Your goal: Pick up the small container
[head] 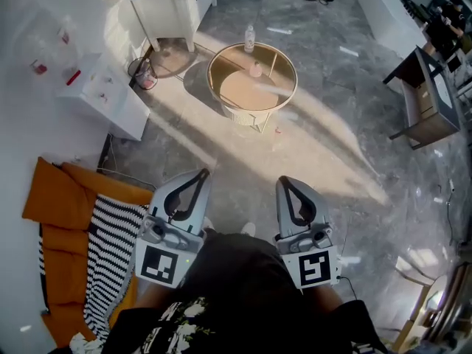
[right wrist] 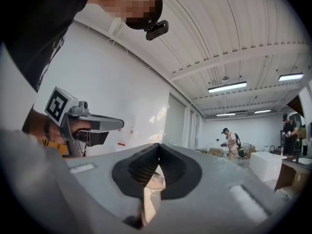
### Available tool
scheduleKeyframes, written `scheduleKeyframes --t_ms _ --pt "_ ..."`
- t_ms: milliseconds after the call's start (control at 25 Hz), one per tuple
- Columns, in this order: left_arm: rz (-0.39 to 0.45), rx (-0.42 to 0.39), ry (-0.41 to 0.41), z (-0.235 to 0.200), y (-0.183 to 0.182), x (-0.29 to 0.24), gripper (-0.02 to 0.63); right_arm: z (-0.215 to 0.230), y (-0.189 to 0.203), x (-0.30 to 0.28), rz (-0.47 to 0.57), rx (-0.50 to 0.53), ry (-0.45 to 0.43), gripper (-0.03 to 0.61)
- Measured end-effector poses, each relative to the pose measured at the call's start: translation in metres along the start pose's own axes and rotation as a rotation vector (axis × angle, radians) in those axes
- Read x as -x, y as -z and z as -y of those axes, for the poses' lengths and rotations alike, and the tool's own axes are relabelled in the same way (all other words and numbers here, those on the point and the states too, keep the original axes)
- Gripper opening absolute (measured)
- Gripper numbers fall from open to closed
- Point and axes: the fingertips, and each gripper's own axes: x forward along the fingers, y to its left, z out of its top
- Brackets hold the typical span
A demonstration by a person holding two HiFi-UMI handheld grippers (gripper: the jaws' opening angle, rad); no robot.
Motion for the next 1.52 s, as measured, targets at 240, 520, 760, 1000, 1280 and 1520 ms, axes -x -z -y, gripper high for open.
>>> scheduleKeyframes --t_ms 240,520,760,1000,1280,1520 --pt "-0.049 0.038 -0.034 0.036 0.024 0.004 0.012 0.004 0.022 0.025 -0.014 -0.006 -0.057 -0.006" --pt "-0.065 0.027 -0.026 0.051 0.029 -0.018 0.012 0.034 0.038 0.035 -0.033 -0.003 -0.034 -0.005" --pt "-0.064 0.009 -0.016 0.045 0.038 -0.039 0.014 0.051 0.051 0.02 -0.036 -0.009 -0.014 -0.005" --pt "-0.04 0.017 -0.022 0.025 0.043 -0.07 0.012 0.069 0.061 -0.008 -0.034 -0.004 -0.012 -0.005" --pt "-0.054 0.013 -0.084 -0.03 0.055 -0.096 0.012 0.084 0.051 -0.072 0.008 0.033 -0.053 -0.005" --pt "-0.043 -0.042 -0.066 -0.063 0.056 -0.138 0.012 0.099 0.054 -0.126 -0.004 0.035 -0.069 -0.005"
